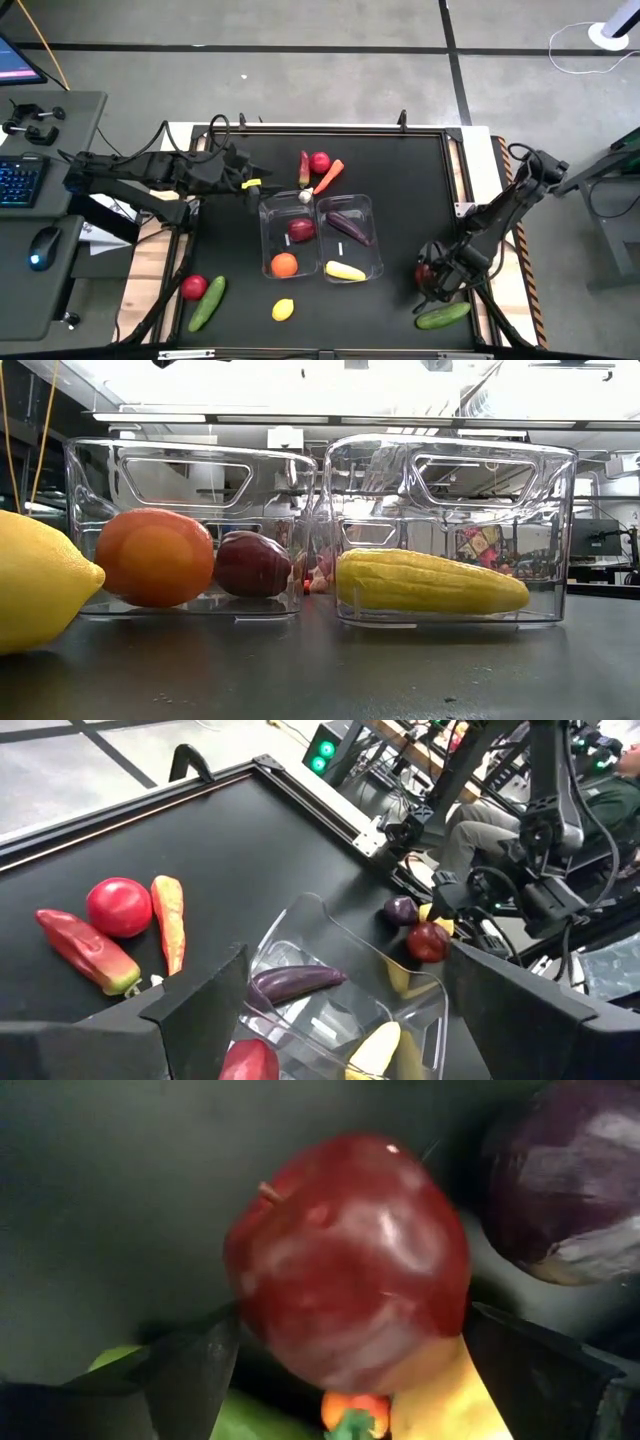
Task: Sort produce into baskets
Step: Put the apple into the left transparent bin
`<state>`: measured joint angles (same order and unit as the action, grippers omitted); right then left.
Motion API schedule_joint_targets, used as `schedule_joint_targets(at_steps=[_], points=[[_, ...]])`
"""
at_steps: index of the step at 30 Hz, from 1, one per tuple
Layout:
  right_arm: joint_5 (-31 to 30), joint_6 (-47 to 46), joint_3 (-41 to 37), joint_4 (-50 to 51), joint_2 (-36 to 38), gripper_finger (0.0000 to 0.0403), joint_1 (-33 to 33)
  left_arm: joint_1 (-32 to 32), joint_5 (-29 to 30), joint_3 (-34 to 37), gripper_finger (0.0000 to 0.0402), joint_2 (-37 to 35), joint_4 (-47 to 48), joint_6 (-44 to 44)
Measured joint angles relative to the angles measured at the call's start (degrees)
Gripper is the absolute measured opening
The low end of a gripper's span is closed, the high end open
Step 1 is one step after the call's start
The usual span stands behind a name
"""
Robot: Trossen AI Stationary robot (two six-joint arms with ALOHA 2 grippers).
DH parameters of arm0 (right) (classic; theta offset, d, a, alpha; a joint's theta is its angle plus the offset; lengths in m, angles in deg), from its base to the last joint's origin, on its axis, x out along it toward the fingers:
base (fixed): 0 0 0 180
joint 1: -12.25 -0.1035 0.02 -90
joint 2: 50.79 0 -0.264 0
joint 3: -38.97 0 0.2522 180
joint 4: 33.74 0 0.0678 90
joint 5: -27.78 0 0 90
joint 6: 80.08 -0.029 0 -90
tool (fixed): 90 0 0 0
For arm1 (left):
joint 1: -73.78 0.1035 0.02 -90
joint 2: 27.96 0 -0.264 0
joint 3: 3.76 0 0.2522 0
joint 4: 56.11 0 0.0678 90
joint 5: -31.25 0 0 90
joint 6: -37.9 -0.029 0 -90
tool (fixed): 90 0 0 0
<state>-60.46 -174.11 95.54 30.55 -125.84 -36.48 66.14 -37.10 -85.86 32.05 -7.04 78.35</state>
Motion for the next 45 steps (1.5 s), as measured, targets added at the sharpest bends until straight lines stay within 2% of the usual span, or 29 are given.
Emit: schedule_joint_targets(at_steps=[18, 21, 25, 27, 32, 35, 40, 45], points=[[-5.81, 0.43, -1.1, -3.23, 0.0, 0.0364, 0.0, 0.0, -0.02, 0.02, 0.0328, 0.0, -0.02, -0.02], [-5.62, 0.45, -0.69, -6.14, -0.01, 0.0335, -0.01, 0.0, -1.43, 0.02, 0.0328, -0.12, -0.14, 0.14], [-4.89, 1.64, 3.08, -6.42, 0.5, 0.0273, -0.4, 0.01, -9.53, 0.1, 0.0328, -3.15, -6.1, -0.41], [-5.95, 3.98, 6.49, -5.2, 1.31, 0.024, -0.42, -0.02, -11.2, 0.02, 0.0328, -5.65, -8.72, -1.65], [-17.42, 9.8, 16.38, 1.72, 2.13, 0.0168, 1.03, 0.0, -7.2, 0.0, 0.0328, -10.81, -7.77, -3.52], [-19.88, 14.33, 19.57, 5.63, 1.96, 0.0138, 2.88, 0.0, -5.7, 0.0, 0.0328, -12.61, -5.47, -3.48], [-17.65, 16.99, 20.04, 5.79, 1.6, 0.0122, 5.39, 0.0, -5.64, 0.0, 0.0328, -12.72, -2.82, -3.55], [-11.73, 20.1, 20.04, 6.16, 0.58, 0.0151, 6.01, 0.0, -5.82, 0.0, 0.0328, -10.71, -1.56, -3.61]])
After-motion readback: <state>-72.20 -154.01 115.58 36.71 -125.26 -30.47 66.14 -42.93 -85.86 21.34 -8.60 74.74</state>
